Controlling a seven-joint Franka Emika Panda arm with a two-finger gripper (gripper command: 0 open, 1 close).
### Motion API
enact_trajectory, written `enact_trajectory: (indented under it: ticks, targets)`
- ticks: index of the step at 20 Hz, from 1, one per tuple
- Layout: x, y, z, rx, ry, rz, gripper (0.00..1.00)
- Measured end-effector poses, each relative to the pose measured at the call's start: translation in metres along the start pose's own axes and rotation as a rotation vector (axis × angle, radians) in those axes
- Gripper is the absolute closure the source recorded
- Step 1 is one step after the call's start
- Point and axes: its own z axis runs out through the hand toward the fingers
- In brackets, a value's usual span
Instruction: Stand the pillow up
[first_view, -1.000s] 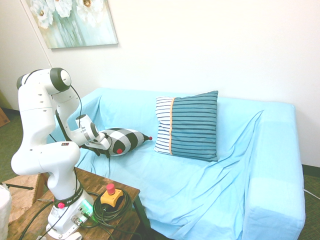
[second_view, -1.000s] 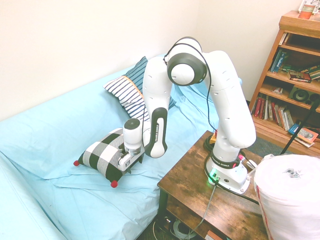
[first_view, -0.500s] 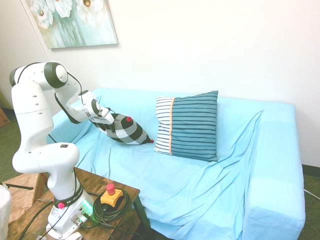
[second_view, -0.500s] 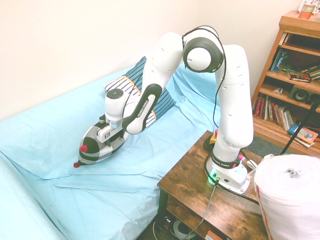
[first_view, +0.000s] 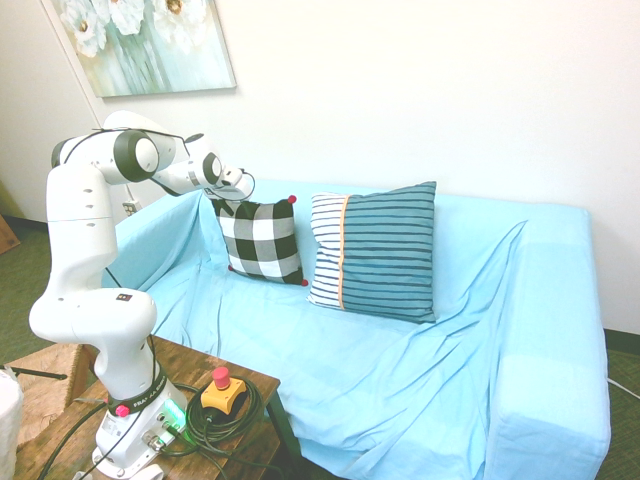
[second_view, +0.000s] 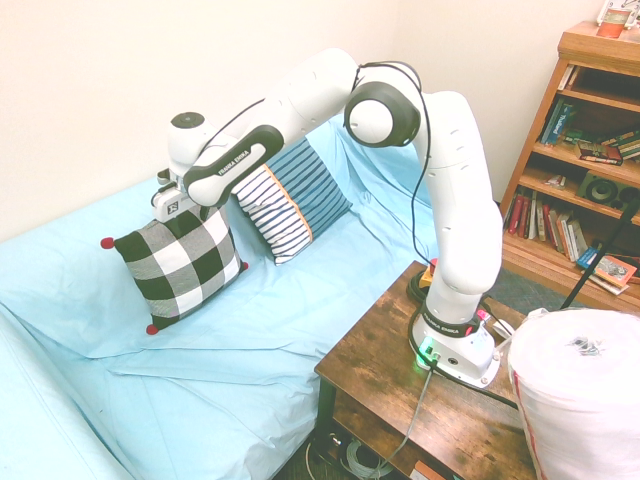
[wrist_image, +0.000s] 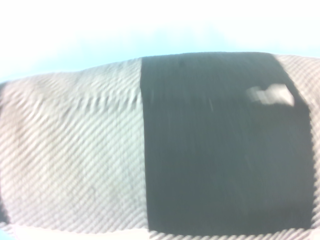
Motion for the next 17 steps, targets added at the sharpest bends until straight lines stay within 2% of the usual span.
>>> enact_trajectory:
  ticks: [3,7,12,17]
  targets:
    - [0.024,-0.017,-0.003,0.015,-0.008,-0.003,0.0]
    - [0.038,0.003,-0.011,-0.027,-0.026,-0.039,0.0]
    - [0.056,0.082,-0.029,-0.129,-0.063,-0.072,0.0]
    - [0.059,0.166,-0.044,-0.189,-0.085,-0.03,0.0]
